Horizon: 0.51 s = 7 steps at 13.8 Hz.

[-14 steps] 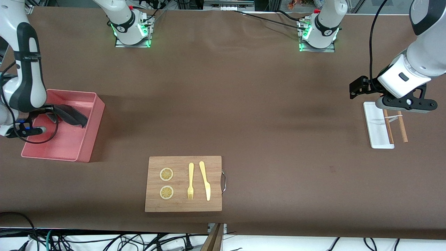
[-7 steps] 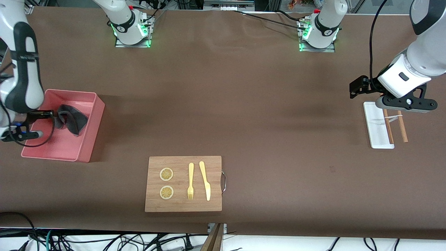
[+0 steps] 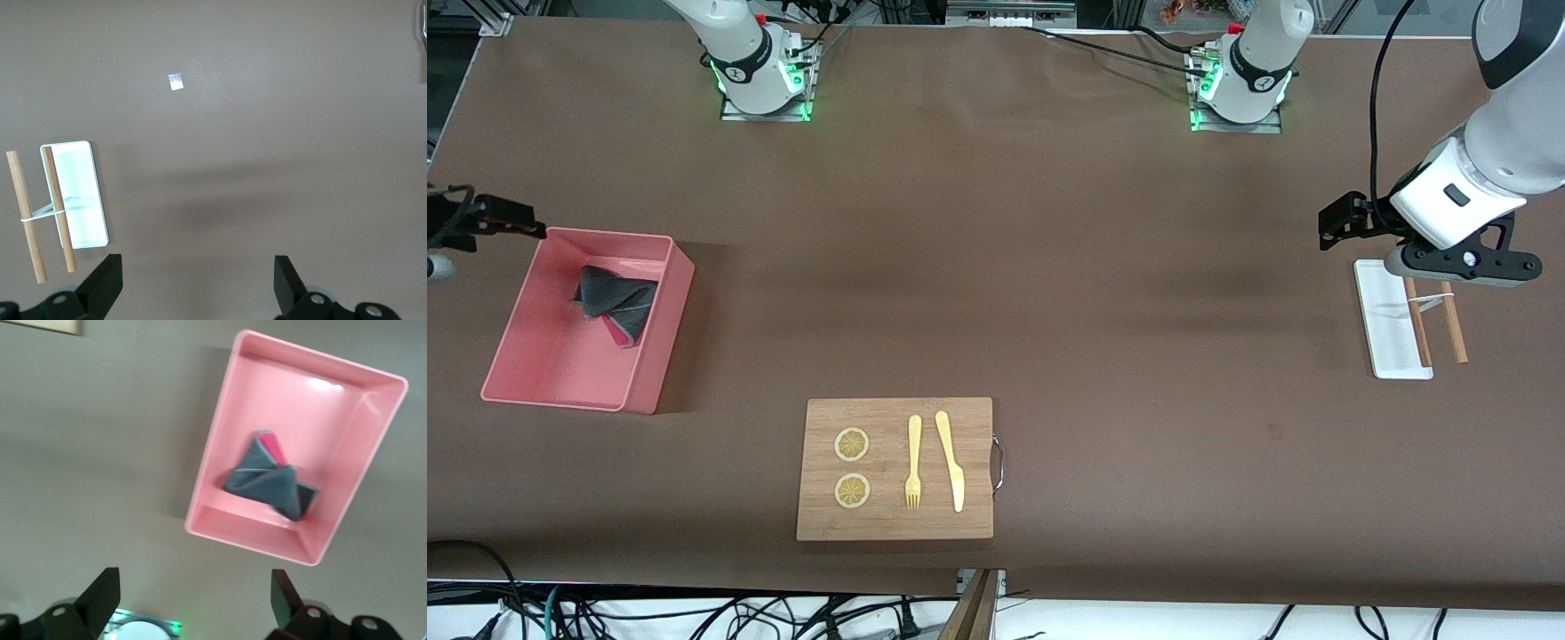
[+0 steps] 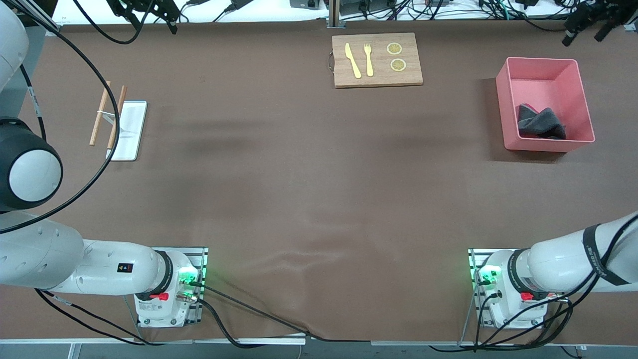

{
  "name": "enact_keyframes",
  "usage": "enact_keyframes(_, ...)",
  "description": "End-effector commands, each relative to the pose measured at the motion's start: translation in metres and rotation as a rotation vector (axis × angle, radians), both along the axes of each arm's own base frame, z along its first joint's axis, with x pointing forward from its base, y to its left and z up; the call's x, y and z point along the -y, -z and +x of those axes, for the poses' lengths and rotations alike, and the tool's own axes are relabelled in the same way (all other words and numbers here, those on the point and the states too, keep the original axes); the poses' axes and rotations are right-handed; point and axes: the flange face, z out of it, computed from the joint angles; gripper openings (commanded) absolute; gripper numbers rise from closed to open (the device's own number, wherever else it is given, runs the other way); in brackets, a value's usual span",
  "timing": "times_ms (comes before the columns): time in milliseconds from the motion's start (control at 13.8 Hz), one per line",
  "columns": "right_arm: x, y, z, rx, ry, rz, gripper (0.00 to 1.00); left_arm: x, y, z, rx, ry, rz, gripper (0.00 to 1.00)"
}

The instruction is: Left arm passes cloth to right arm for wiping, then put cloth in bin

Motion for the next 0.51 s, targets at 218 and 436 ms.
enact_keyframes(218,-0.08,-0.058,-0.011,0.064,0.132,-0.036,1.0,0.0,-0.008,0.0,-0.001,0.015,0.02,1.0)
enact_keyframes(436,-0.074,-0.088,-0.012,0.132,0.138,-0.059,1.0,0.0,-0.008,0.0,-0.001,0.015,0.02,1.0)
